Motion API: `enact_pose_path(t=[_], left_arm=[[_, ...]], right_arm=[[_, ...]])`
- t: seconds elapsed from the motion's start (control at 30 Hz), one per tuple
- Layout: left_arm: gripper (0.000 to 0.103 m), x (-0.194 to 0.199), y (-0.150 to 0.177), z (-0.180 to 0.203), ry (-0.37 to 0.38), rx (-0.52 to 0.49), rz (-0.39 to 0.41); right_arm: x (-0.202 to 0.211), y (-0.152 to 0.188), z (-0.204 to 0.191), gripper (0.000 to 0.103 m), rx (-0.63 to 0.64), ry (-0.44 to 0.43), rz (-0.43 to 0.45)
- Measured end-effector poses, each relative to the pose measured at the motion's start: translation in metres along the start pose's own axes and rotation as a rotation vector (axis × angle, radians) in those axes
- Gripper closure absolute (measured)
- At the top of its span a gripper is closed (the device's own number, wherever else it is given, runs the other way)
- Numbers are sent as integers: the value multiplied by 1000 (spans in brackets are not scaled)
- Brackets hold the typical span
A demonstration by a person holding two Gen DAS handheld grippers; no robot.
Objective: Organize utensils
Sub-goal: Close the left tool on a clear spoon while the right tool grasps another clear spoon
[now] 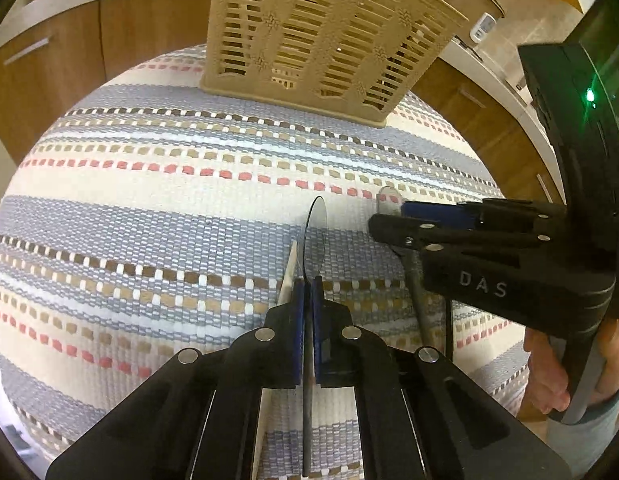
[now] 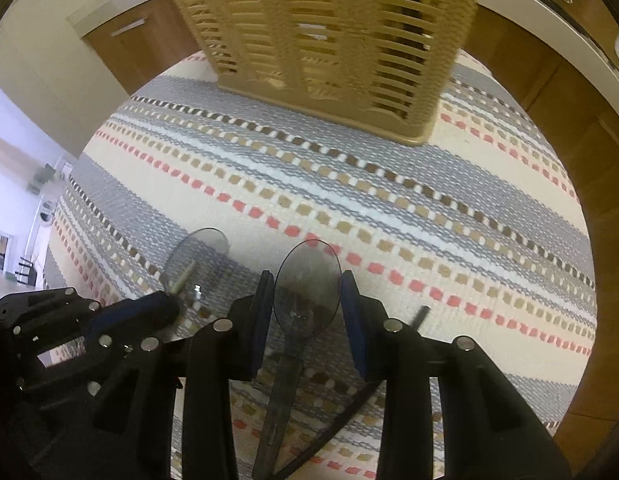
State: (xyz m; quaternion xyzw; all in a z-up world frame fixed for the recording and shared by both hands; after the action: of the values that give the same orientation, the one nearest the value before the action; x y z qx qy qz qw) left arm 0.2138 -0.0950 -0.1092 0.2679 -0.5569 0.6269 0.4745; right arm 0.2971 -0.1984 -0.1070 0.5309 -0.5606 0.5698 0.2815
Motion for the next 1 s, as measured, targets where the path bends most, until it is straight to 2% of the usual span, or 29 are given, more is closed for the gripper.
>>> enact_pose_path(t=[0.17,0.27,0.33,0.43,0.57,0.7,0.77,0.8,0.87,1.0], left_arm=[[102,-6,-27,-41,30,39,13],[102,-1,-42,-64,111,84,5],[102,-3,-48,-79,150,108,-30],[102,-13,-56,-106,111,108,-76],[96,-13,-63,-124,94,104,-93],[60,-1,-67,-132,50,68,-66],[60,2,-74,-136,40,71,-60],[60,4,-75,-139,44,73,-60],[60,3,-83,-137,35,71,-61],[59,-5,-93,-123,-25,22,-66]], right_arm=[[6,4,15,72,-34,3,4],[8,5,19,72,-39,3,6],[9,4,21,72,-39,6,6],[10,2,22,72,-44,10,7],[9,0,19,72,-57,19,0],[8,-4,17,71,-62,25,-11],[7,-6,14,69,-75,13,-14],[7,-7,15,61,-90,-8,-18],[4,-10,15,51,-121,-51,-23],[4,-10,13,51,-124,-35,-12]])
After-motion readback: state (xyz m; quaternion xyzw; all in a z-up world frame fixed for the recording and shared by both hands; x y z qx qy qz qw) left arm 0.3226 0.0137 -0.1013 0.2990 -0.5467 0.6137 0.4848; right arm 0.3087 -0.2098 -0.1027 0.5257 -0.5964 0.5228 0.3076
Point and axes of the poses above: each gripper's, at about its wrist camera, not at the fingertips, and x roughly against the way its jaws point, z to its right, y to its underside, the point moved 4 cm from there along -x, roughly the way its jaws point, and after that the axes turned 7 degrees about -y, right-handed, at the moved point
